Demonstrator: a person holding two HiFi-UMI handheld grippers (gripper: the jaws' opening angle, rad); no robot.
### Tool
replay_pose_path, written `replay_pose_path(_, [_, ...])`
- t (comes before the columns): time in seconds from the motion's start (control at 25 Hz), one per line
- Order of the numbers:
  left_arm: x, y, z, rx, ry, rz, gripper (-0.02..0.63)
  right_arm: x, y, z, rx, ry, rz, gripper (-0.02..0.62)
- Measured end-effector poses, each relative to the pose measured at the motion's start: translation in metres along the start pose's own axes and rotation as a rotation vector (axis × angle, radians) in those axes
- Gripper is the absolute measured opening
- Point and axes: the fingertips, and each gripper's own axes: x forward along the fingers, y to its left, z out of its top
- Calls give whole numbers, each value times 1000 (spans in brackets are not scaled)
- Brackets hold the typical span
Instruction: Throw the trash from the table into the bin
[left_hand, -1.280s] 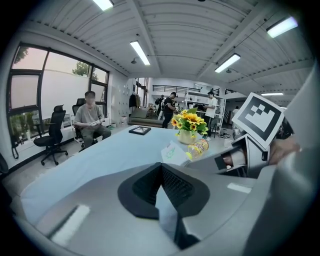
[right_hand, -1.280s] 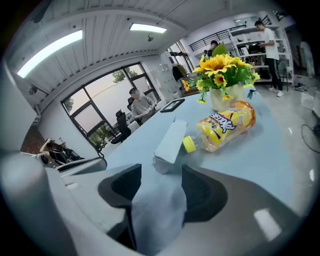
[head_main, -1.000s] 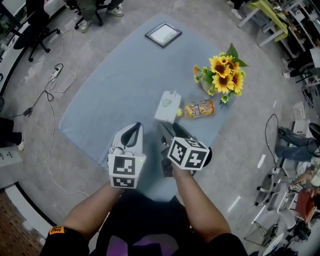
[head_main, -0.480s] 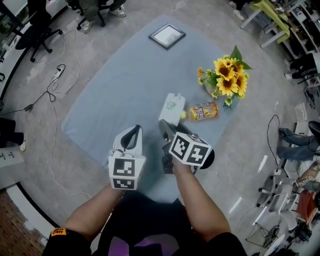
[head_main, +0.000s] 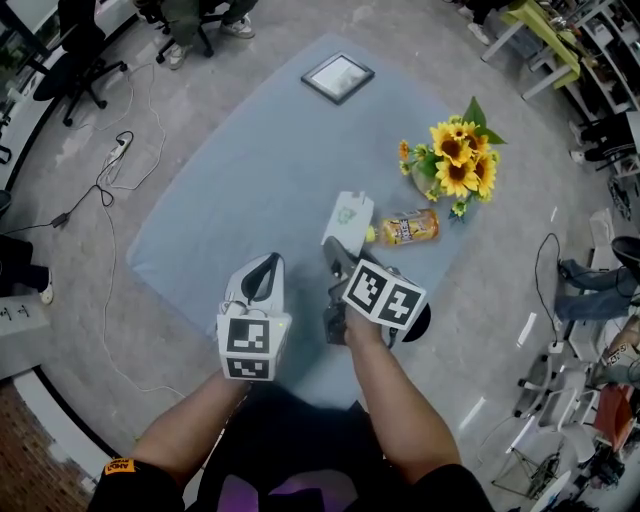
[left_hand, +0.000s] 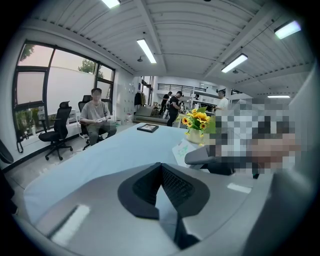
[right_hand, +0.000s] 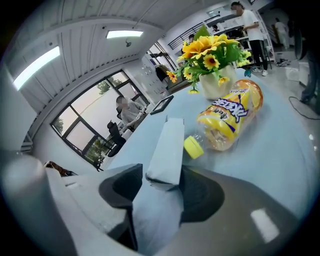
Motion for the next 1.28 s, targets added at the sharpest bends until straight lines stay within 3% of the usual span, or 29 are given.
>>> replay_pose_path(0.16, [1,0,0,0,1,0,8,0,-3,1,25,-11,5,175])
replay_pose_path(0.36, [0,-1,1,0,-2,1,8,-2,-1,0,33,-12,20,162])
replay_pose_path(1.28, [-33,-36,10,-15,-38,-35,8,-84,15,-27,6,-73,89,155])
